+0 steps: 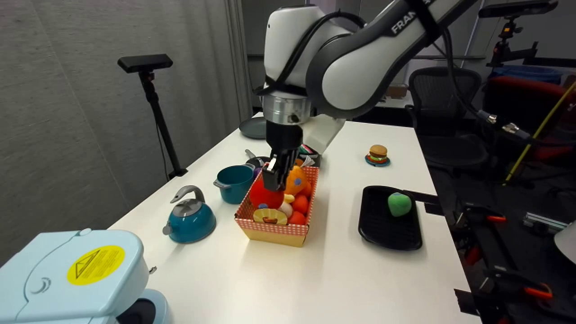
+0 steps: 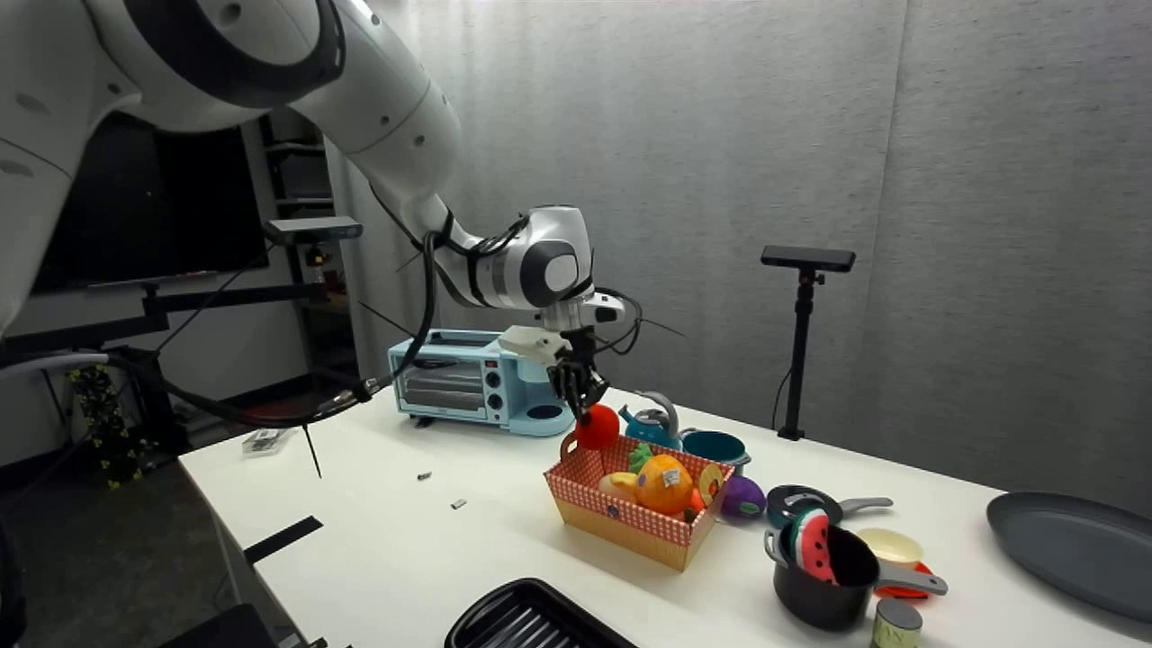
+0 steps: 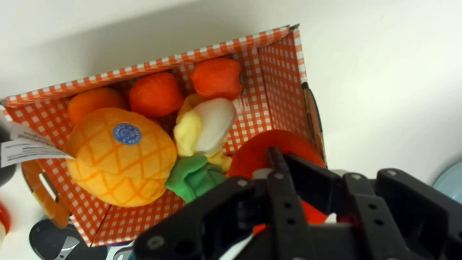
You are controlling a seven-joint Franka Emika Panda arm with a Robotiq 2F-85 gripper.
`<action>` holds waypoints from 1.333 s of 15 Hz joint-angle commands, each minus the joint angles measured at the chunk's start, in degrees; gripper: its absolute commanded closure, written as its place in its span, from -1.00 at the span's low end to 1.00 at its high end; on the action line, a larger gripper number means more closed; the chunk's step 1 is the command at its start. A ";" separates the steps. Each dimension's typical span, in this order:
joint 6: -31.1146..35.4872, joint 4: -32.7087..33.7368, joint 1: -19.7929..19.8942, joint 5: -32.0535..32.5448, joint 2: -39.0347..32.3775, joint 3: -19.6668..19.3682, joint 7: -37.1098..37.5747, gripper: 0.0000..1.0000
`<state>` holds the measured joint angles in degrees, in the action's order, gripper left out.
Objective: Take the fruit in the basket and put it on the tray
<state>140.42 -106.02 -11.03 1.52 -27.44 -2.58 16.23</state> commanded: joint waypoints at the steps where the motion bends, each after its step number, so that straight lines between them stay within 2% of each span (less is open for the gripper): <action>1: 1.39 -8.05 0.98 0.64 8.40 1.26 -1.14 0.97; 6: 0.91 -14.49 1.59 0.20 16.30 2.63 -2.81 0.97; 13: 0.56 -27.76 1.65 -0.61 28.39 6.47 -8.93 0.97; 20: 0.98 -34.74 1.60 -1.72 30.52 8.43 -11.63 0.97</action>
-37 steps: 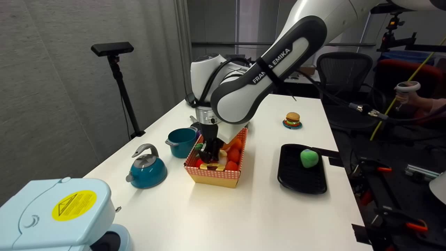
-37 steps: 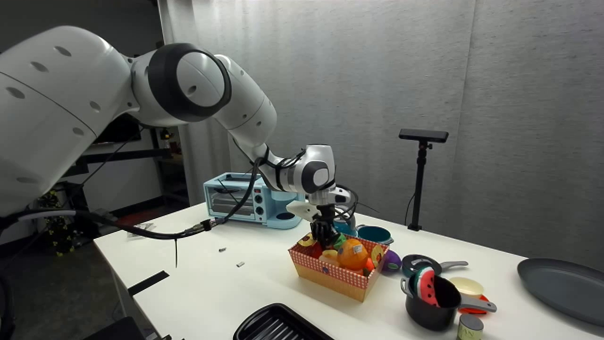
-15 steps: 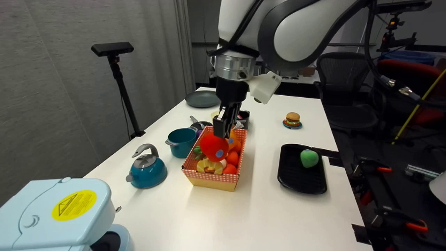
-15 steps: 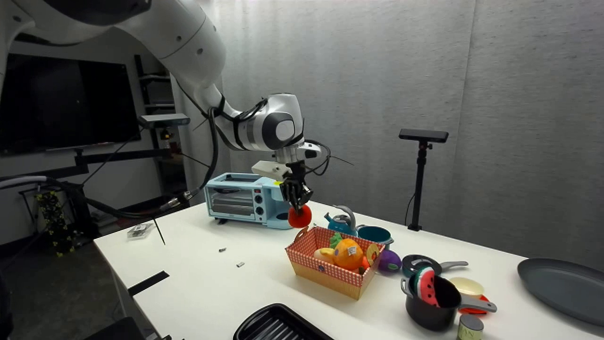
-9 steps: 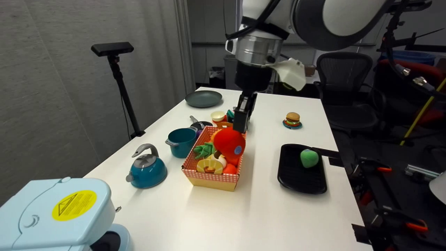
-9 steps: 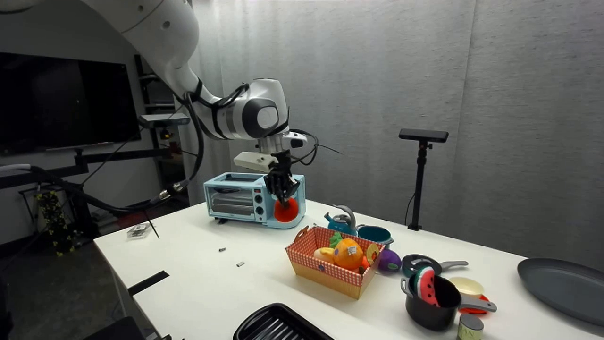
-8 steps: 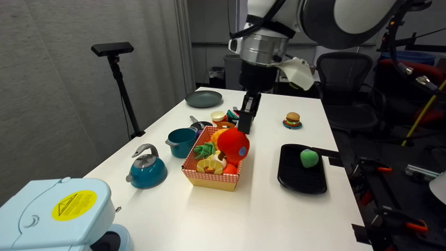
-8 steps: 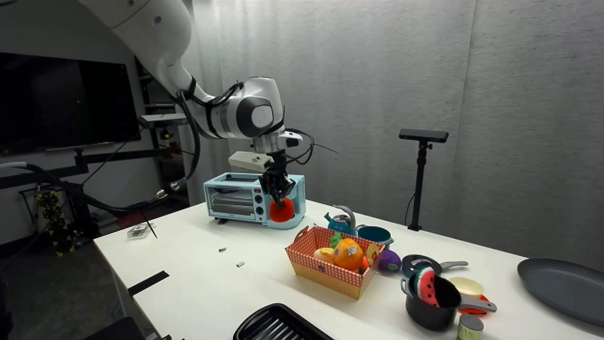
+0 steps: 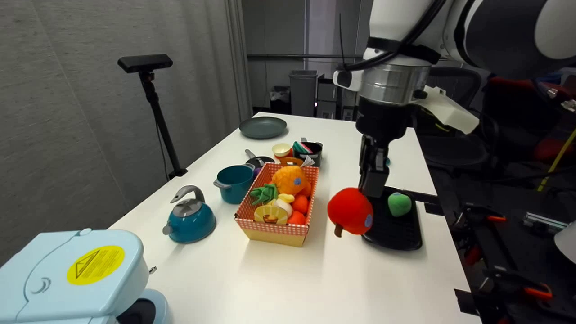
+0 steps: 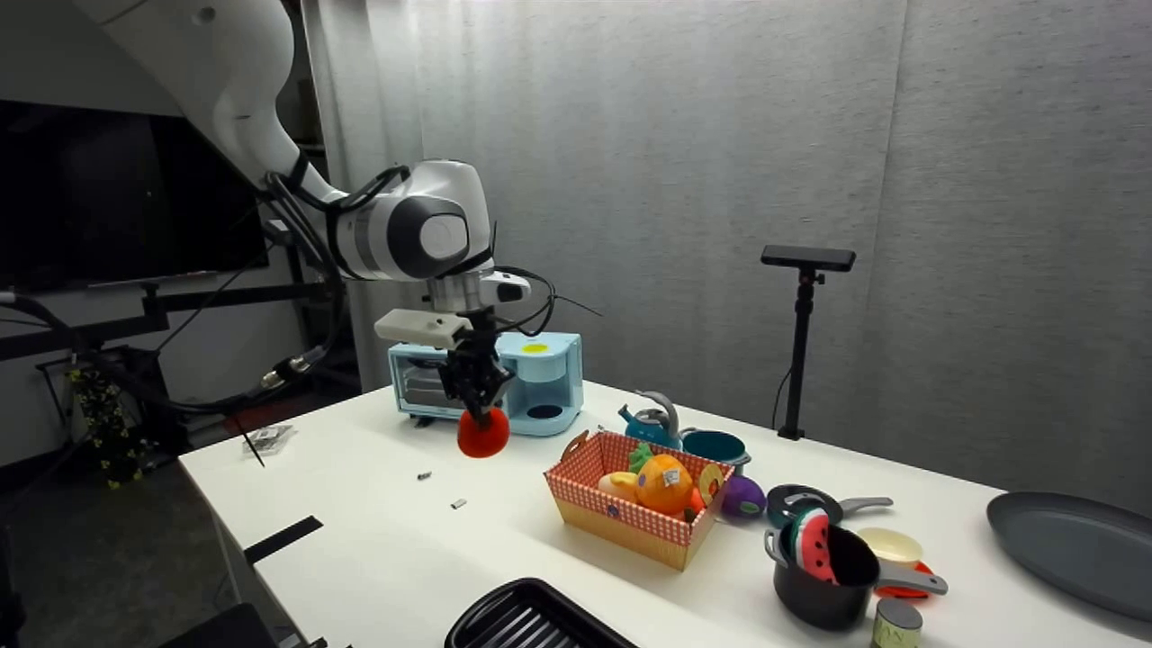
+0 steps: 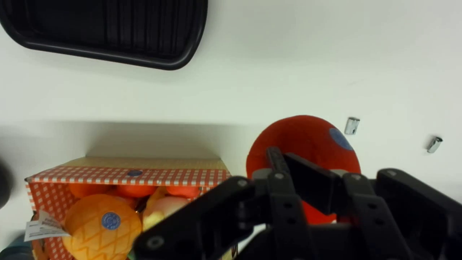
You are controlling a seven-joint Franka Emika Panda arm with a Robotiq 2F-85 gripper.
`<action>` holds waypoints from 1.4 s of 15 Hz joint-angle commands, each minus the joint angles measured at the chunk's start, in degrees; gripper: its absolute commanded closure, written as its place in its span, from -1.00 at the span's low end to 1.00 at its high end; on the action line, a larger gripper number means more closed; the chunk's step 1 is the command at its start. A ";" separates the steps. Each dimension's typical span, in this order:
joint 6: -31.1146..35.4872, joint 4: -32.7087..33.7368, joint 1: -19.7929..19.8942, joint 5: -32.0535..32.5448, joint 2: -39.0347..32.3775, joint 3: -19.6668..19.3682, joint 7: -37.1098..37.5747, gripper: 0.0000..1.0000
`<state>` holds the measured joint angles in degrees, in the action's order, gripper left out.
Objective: Take the fruit in the basket and put it on the tray
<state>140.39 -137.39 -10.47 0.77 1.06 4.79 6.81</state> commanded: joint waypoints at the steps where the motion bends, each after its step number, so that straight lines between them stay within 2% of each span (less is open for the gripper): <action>1: 1.32 -3.85 1.06 -0.88 1.61 1.13 -2.27 0.97; 10: 1.80 -8.39 3.72 -2.57 1.98 -0.63 -3.44 0.97; 21: 1.89 -17.16 10.16 -2.88 8.84 -6.28 -9.68 0.97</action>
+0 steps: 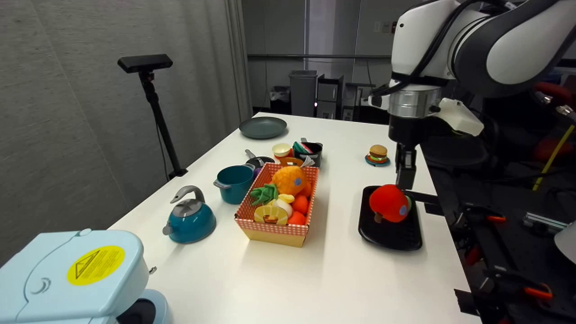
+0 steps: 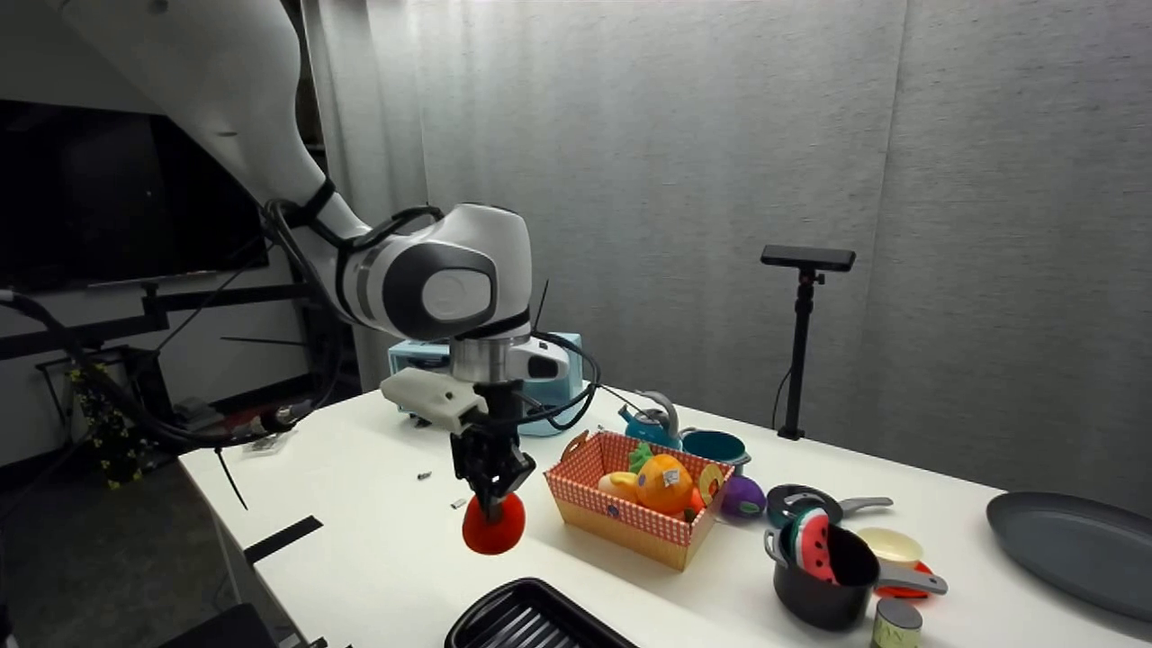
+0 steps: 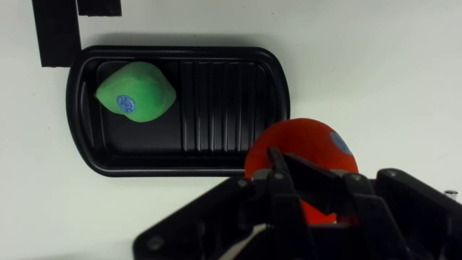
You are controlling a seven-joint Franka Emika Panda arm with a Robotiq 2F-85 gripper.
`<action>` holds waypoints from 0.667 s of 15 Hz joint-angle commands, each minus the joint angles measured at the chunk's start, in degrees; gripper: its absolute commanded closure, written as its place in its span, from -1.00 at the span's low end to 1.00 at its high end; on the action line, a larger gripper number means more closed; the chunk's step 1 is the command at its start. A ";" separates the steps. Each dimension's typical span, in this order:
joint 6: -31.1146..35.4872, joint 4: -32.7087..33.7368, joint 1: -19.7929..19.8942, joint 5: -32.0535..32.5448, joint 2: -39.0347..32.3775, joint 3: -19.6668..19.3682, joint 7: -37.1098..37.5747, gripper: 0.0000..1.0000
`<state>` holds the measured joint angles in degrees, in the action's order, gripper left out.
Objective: Take the fruit in the basket and put it on the tray
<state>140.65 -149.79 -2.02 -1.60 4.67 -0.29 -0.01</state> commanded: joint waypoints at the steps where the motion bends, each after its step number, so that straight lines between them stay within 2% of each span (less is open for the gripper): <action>1: 1.47 -5.65 2.21 -0.23 6.15 -1.75 -3.45 0.97; 7: 0.78 -10.29 5.35 1.46 11.60 -5.00 -6.85 0.97; 10: -0.62 -7.51 6.45 2.11 10.60 -6.20 -8.00 0.97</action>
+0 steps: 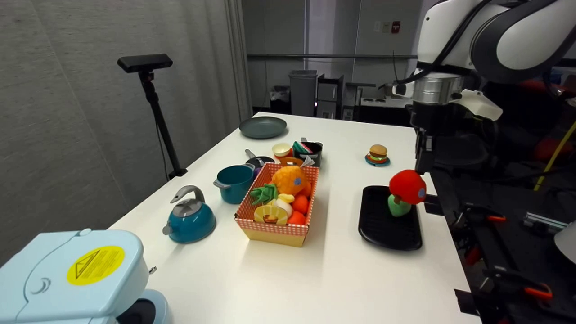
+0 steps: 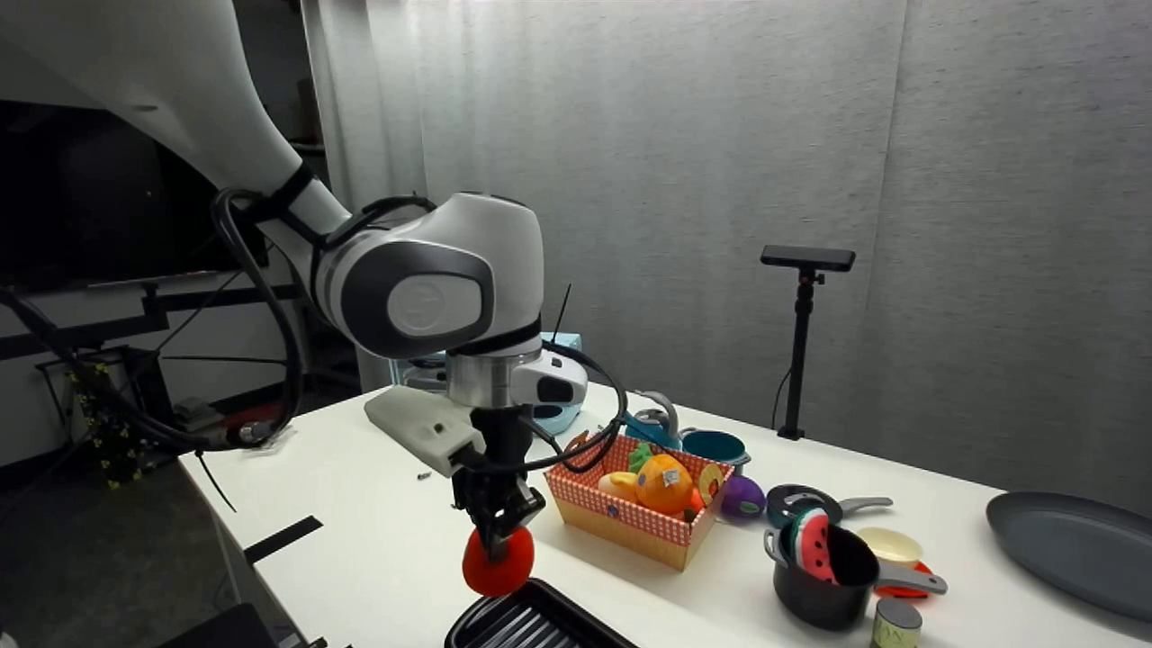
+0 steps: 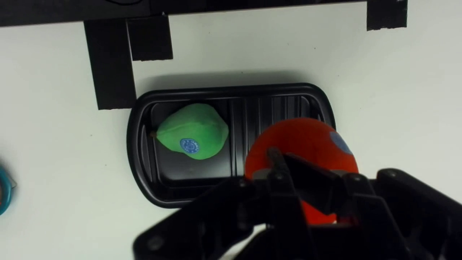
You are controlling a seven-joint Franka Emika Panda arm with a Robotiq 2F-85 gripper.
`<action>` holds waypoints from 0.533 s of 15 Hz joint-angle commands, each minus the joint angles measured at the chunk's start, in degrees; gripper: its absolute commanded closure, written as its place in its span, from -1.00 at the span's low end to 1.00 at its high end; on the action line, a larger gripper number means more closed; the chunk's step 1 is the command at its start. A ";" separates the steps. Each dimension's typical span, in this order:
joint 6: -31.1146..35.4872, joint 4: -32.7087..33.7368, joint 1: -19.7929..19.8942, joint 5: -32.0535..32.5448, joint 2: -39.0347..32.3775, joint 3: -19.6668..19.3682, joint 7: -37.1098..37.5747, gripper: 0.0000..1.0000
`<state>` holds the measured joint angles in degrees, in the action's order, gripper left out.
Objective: Take the fruit in the basket and put it on the tray
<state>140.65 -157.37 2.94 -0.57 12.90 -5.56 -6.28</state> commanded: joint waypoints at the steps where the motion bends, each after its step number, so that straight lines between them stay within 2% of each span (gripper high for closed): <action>1: -1.29 0.32 1.89 1.54 2.45 -1.10 -1.63 0.97; 2: -0.54 -2.34 2.33 2.12 4.38 -1.20 -1.61 0.39; 3: -1.05 -1.08 2.54 2.22 3.48 -1.38 -1.70 0.38; 8: -1.34 -0.28 3.14 2.92 2.85 -1.63 -1.96 -0.35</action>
<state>140.55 -157.07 5.19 0.86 13.63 -6.91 -7.29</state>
